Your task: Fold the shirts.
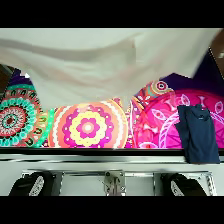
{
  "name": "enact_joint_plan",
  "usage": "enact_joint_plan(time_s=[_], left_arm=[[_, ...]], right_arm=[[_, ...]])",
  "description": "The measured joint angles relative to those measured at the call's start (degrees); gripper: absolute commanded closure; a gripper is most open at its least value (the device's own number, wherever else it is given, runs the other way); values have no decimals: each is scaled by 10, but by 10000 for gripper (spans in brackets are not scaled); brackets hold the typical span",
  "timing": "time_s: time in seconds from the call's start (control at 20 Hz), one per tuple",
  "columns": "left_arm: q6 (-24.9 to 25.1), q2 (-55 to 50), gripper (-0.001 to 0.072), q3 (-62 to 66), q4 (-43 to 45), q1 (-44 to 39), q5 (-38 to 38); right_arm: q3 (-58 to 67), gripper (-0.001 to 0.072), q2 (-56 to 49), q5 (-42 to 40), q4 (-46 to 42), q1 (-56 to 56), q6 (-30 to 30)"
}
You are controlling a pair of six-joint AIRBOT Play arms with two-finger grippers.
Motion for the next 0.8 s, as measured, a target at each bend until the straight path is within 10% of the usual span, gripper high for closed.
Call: enact_joint_plan(time_s=[0.8], left_arm=[[-197,25,673,20,226,0,-260]], right_arm=[[88,646,-4,317,-120,0,190]])
